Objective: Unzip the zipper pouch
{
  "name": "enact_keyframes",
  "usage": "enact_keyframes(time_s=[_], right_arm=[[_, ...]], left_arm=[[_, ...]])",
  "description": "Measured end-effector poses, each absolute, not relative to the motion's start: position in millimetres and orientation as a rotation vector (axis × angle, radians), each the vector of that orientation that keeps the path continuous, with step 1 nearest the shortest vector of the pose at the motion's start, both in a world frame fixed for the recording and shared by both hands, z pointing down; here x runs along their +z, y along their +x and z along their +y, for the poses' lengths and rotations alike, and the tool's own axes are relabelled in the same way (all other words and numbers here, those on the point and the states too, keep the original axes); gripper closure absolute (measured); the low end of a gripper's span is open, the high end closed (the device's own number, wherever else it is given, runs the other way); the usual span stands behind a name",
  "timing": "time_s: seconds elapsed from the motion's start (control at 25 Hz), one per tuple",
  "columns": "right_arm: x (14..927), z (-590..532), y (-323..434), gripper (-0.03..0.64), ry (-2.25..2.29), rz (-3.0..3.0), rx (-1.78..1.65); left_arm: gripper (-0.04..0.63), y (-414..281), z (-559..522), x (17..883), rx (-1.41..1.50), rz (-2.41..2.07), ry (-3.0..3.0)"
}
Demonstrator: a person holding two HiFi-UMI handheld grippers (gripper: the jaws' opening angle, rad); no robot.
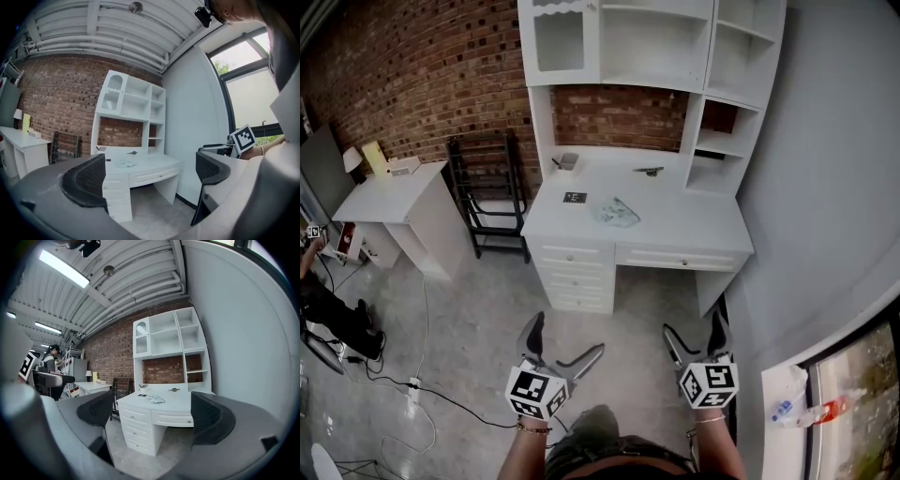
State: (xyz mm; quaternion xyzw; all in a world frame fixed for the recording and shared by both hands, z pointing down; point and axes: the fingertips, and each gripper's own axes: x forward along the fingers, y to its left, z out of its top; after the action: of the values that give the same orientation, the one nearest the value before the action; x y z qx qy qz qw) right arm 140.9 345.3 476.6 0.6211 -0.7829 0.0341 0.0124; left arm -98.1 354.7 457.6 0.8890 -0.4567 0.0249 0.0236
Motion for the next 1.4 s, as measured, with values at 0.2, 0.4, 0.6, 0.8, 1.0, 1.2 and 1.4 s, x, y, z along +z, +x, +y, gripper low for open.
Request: enact_keyframes(time_s=[0.2,0.4,0.6,0.8,1.0,1.2,1.4], right_arm=[[485.8,339.6,142.6,0.121,1.923,-2.454,0.166],[495.4,315.7,136.5,0.123,1.88,-2.45,0.156],[504.9,271.8,137.6,0.124,1.872,-2.448,0.174],[497.5,204.1,149.0,0.124,1.927,-2.421,0.176],[497.1,128.0,162.6,0.124,2.0,-2.431,0.37],[495.0,62.3,166.5,0.126,1.995,-2.409,0.42],[514.6,10.0,148.2,0.129,1.9,-2.414,0.555]], left_arm=[[0.028,-97.2,349.1,462.5,0.102,-1.422,2.73],[0.028,-104.9,331.8,474.1,0.126,-1.446,2.705],[0.028,-110.1,289.1,491.4,0.148,-1.433,2.668],[0.029,-109.6,215.7,484.2,0.169,-1.421,2.705],[0.029,-108.7,125.4,459.5,0.143,-1.423,2.726],[0.029,-97.2,53.0,430.8,0.135,-1.394,2.803],[0.029,-95.8,8.7,443.4,0.122,-1.361,2.746]])
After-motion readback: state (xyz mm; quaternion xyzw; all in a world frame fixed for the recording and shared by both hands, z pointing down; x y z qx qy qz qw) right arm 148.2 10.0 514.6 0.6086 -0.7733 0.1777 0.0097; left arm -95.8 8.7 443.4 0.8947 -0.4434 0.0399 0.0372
